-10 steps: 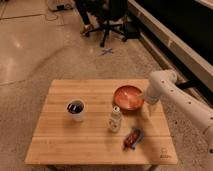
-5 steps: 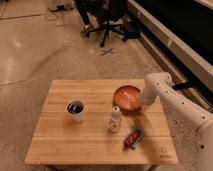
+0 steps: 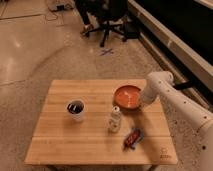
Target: Pick up the ceramic bowl
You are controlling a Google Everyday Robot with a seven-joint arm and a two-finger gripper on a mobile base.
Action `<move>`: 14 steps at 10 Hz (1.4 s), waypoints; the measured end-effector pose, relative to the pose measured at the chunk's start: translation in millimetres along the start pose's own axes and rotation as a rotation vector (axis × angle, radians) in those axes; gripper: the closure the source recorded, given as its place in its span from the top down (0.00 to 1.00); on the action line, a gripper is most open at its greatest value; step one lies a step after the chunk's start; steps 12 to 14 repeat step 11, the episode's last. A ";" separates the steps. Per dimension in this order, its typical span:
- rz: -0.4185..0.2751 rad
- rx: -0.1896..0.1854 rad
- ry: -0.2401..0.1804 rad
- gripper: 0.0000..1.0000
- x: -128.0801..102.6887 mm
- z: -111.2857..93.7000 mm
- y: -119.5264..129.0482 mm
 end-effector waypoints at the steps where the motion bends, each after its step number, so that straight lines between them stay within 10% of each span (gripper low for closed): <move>1: -0.001 0.021 -0.009 0.13 -1.7 -12.4 -2.4; 7: -0.044 0.151 -0.076 0.13 -14.9 -75.2 -15.7; 14: -0.051 0.163 -0.101 0.13 -18.3 -86.8 -12.9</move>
